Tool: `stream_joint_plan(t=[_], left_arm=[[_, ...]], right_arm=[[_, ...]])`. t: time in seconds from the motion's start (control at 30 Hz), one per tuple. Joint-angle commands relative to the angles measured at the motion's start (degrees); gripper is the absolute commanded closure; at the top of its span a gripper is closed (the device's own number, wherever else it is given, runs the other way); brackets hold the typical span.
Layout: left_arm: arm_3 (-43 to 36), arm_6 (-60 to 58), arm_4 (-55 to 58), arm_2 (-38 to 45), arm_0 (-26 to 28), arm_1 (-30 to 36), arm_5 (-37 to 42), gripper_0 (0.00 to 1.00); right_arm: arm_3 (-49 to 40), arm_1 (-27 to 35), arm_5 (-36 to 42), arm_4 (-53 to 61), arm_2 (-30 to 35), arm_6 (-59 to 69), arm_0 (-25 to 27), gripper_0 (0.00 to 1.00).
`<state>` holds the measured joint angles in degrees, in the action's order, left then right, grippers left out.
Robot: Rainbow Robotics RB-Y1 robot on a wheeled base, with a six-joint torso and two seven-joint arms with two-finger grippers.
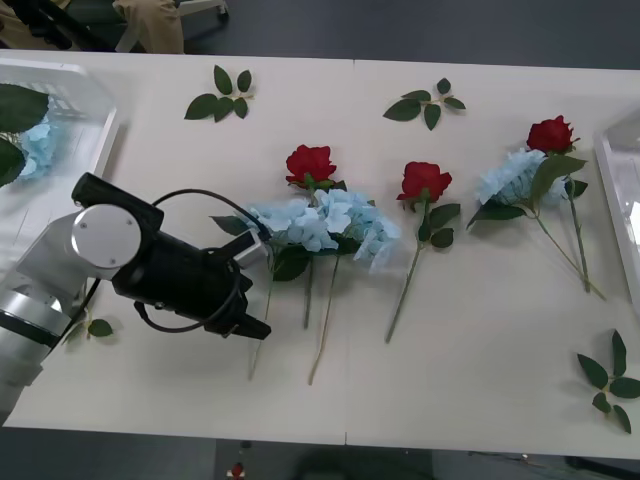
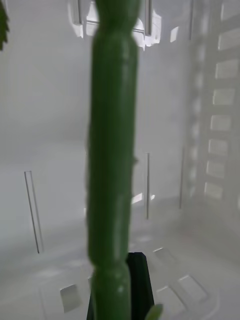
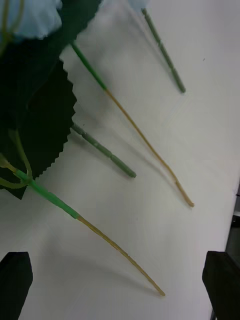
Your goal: Put the red flowers into the right box and the blue flowers into the left box
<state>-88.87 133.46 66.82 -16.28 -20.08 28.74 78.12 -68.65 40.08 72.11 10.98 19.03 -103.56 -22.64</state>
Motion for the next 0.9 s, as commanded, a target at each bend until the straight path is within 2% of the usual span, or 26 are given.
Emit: stream_joint_plan(t=[0.03, 0.23, 0.47, 0.5, 0.53, 0.57, 0.6, 0.7, 0.73, 0.77, 0.83, 0.9], left_arm=[[0.81, -1.8, -2.66, -2.61, -2.86, -2.11, -2.89, 0.0], [3.0, -1.97, -7.93, -5.16, -6.11, -5.71, -3.85, 0.0], [3.09, -2.77, -16.28, -7.45, -7.87, -8.35, -4.03, 0.0], [3.09, -2.85, -16.46, -7.71, -7.87, -8.43, -3.94, 0.04], [3.09, -3.03, -16.72, -8.06, -7.78, -8.35, -3.94, 0.23], [3.09, -3.03, -16.81, -8.24, -7.87, -8.43, -3.94, 0.34], [3.09, -3.38, -16.98, -8.5, -7.87, -8.35, -4.03, 0.54], [3.09, -4.17, -17.25, -9.03, -7.87, -8.17, -4.03, 1.0], [3.09, -4.44, -17.25, -9.03, -7.87, -8.08, -3.94, 1.0], [3.09, -4.61, -17.25, -9.03, -7.87, -8.08, -3.94, 1.0], [3.09, -4.96, -16.98, -9.03, -7.87, -7.91, -3.94, 1.0], [3.09, -5.4, -16.98, -9.03, -7.87, -7.73, -3.94, 1.0]], right_arm=[[-0.69, 1.58, -1.97, -0.52, 2.86, 3.45, 0.67, 1.0], [-0.69, 1.66, -8.38, -2.54, 4.44, 4.42, 0.75, 1.0], [0.71, 1.58, -10.41, -2.36, 4.26, 5.12, 0.67, 1.0], [0.89, 1.58, -10.58, -2.36, 4.18, 5.12, 0.75, 1.0], [1.06, 1.58, -10.67, -2.45, 4.18, 5.12, 0.75, 1.0], [1.15, 1.66, -10.76, -2.45, 4.26, 5.12, 0.75, 1.0], [1.24, 1.58, -10.76, -2.54, 4.26, 5.12, 0.67, 1.0], [1.24, 1.58, -10.76, -2.63, 4.26, 4.68, 0.75, 1.0], [1.24, 1.58, -10.85, -2.63, 4.26, 4.59, 0.75, 0.99], [1.24, 1.58, -10.85, -2.63, 4.26, 4.51, 0.75, 0.91], [1.24, 1.58, -11.28, -2.63, 4.18, 4.07, 0.75, 0.45], [1.24, 1.58, -11.81, -2.45, 4.18, 2.92, 0.75, 0.12]])
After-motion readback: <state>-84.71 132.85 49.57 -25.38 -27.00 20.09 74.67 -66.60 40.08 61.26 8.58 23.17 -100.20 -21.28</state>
